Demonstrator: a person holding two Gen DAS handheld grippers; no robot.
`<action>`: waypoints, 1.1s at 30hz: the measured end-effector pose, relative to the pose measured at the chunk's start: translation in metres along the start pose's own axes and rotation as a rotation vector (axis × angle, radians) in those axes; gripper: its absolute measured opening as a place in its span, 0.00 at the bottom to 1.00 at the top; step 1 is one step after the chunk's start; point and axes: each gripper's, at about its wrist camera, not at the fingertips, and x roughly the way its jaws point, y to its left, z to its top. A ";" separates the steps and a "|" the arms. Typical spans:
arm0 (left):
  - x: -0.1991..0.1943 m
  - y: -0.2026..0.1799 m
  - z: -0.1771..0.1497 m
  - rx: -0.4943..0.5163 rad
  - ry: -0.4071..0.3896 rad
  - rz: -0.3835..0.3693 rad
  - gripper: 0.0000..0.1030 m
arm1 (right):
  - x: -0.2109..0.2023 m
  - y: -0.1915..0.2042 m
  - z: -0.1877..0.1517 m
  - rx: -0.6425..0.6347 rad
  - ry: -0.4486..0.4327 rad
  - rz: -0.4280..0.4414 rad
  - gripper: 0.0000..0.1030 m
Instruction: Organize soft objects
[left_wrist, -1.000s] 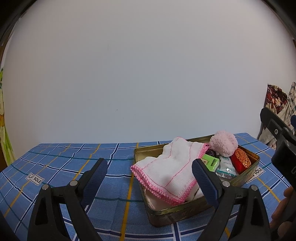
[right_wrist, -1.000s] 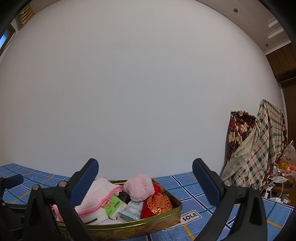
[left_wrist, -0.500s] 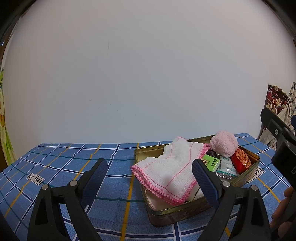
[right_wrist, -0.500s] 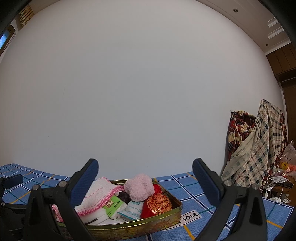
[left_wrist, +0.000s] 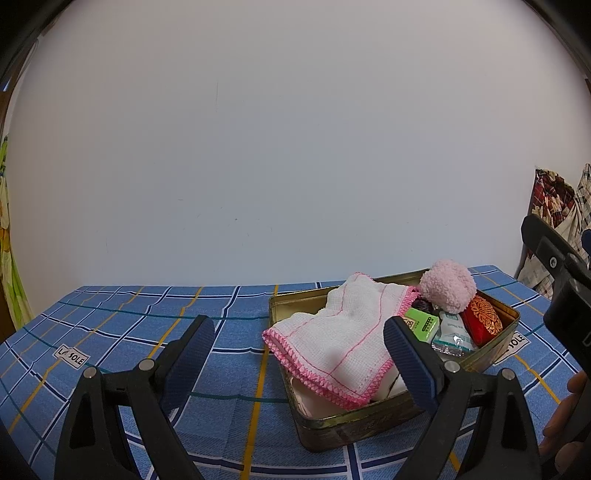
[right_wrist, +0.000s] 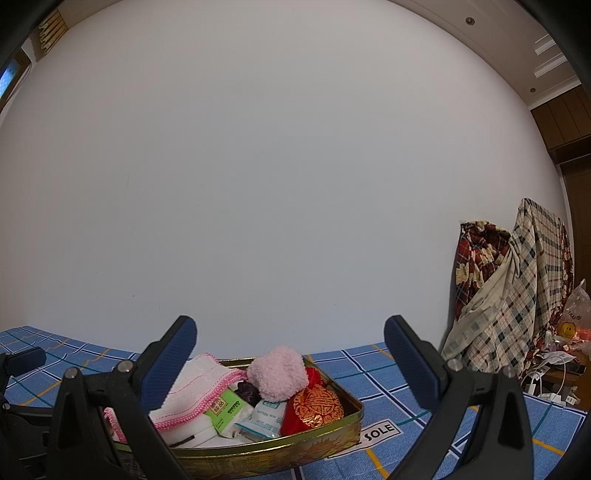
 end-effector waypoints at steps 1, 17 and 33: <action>0.000 0.000 0.000 0.000 0.000 0.000 0.92 | 0.000 0.000 0.000 0.000 0.000 0.000 1.00; -0.001 0.001 -0.001 0.000 0.001 0.001 0.92 | 0.000 0.000 0.000 0.000 0.000 0.000 1.00; 0.000 0.000 0.000 -0.003 0.012 -0.024 0.92 | 0.002 0.000 -0.001 0.001 0.006 0.000 1.00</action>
